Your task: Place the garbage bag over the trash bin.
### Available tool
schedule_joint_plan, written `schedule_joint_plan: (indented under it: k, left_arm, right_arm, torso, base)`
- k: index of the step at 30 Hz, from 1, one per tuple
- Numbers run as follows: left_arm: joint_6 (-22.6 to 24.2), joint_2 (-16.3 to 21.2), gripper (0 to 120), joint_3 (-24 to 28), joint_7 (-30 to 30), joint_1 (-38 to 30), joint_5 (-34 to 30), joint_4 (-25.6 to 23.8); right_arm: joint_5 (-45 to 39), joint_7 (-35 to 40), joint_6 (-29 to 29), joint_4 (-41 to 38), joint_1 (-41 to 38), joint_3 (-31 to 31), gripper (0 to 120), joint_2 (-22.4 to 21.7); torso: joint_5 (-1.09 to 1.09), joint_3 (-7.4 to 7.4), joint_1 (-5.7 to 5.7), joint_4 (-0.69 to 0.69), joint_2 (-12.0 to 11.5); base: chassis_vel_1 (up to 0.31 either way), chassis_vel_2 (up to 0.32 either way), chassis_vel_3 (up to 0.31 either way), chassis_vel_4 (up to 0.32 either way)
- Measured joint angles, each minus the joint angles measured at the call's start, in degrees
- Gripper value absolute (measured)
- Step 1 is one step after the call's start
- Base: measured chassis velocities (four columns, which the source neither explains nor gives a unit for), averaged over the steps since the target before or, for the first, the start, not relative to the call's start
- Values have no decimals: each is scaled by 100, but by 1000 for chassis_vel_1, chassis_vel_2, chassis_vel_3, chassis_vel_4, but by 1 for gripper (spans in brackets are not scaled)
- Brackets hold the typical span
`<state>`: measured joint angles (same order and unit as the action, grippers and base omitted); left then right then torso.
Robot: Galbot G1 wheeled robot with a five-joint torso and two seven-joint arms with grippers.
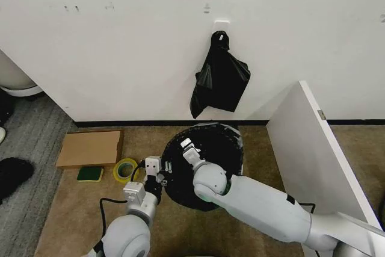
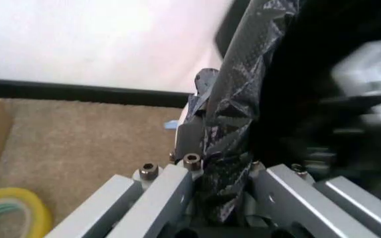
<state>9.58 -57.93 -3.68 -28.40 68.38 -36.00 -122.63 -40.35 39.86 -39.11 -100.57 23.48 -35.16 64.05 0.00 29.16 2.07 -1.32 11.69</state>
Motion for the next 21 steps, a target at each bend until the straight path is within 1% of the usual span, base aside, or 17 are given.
schedule_joint_plan:
  k: [2,4,5,6,10,12,13,14,18,19,20,21]
  left_arm:
    - [-7,33,0,-102,-39,-49,-150,93]
    - [-9,31,0,-150,-76,-90,-247,144]
    - [-9,24,0,-172,-105,-111,-310,171]
    - [-9,24,0,-172,-105,-111,-310,171]
    - [4,-10,0,-216,-156,-165,-425,258]
    - [9,-11,0,-216,-159,-165,-432,279]
    - [10,-12,0,-219,-159,-162,-432,303]
    - [10,-12,0,-219,-159,-162,-432,303]
    - [7,-9,0,-232,-141,-150,-429,352]
    - [2,-1,0,-233,-122,-140,-426,352]
    - [2,-1,0,-233,-122,-140,-426,352]
    - [-3,17,0,-234,-94,-119,-413,351]
  right_arm:
    - [-226,-61,30,-481,193,228,0,-240]
    - [-360,-174,103,-787,330,405,7,-408]
    - [-410,-254,155,-925,396,486,10,-495]
    - [-410,-254,155,-925,396,486,10,-495]
    - [-516,-755,411,-1568,728,955,28,-943]
    - [-640,-879,487,-1811,848,1134,35,-1120]
    - [-776,-992,555,-2017,943,1305,41,-1293]
    - [-776,-992,555,-2017,943,1305,41,-1293]
    - [-988,-1351,834,-2485,1206,1794,56,-1777]
    - [-1037,-1469,917,-2608,1272,1931,61,-1915]
    - [-1037,-1469,917,-2608,1272,1931,61,-1915]
    - [-1098,-1667,1074,-2801,1386,2195,69,-2121]
  torso:
    - [1,0,0,0,0]
    - [0,0,0,1,0]
    - [0,0,0,-1,0]
    - [0,0,0,-1,0]
    - [0,0,0,-1,0]
    - [2,0,0,1,0]
    - [2,0,0,2,0]
    - [2,0,0,2,0]
    - [2,0,0,1,0]
    - [0,0,0,-1,0]
    - [0,0,0,-1,0]
    - [1,-1,0,-1,0]
  base:
    - [0,0,0,0]
    - [0,0,0,0]
    - [0,0,0,0]
    - [0,0,0,0]
    - [0,0,0,0]
    - [0,0,0,0]
    - [0,0,0,0]
    - [0,0,0,0]
    - [0,0,0,0]
    - [0,0,0,0]
    - [0,0,0,0]
    - [0,0,0,0]
